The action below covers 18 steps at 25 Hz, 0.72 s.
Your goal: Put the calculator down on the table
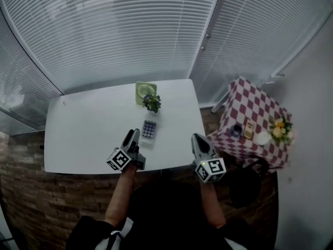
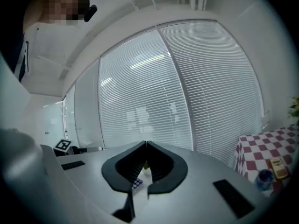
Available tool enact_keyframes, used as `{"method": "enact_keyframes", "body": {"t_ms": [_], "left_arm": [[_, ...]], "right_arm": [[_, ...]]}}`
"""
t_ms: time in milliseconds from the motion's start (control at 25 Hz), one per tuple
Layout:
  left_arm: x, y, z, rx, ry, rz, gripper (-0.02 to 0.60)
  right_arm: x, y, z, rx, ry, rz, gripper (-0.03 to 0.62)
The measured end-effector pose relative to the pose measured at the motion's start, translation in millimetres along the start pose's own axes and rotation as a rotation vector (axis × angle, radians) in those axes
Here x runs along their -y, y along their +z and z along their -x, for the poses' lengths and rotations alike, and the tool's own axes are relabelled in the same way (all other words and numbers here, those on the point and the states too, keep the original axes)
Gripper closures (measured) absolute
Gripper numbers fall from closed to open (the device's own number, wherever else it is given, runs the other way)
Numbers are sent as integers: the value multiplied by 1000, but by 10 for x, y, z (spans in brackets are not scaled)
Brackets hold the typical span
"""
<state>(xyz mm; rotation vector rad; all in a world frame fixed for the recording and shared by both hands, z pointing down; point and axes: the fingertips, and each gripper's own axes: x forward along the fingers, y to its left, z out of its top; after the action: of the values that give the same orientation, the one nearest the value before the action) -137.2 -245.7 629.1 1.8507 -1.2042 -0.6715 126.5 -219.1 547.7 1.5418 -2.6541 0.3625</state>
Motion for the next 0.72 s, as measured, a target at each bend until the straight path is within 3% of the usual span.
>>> {"method": "enact_keyframes", "body": {"t_ms": [160, 280, 400, 520, 720], "left_arm": [[175, 75, 35, -52, 34, -340, 328], [380, 193, 50, -43, 51, -585, 328], [566, 314, 62, -19, 76, -815, 328], [787, 378, 76, 13, 75, -927, 328], [912, 395, 124, 17, 44, -951, 328]], "right_arm": [[-44, -17, -23, -13, -8, 85, 587], [-94, 0, -56, -14, -2, 160, 586], [-105, 4, -85, -9, 2, 110, 588], [-89, 22, -99, -6, -1, 100, 588], [-88, 39, -154, 5, -7, 105, 588]]}}
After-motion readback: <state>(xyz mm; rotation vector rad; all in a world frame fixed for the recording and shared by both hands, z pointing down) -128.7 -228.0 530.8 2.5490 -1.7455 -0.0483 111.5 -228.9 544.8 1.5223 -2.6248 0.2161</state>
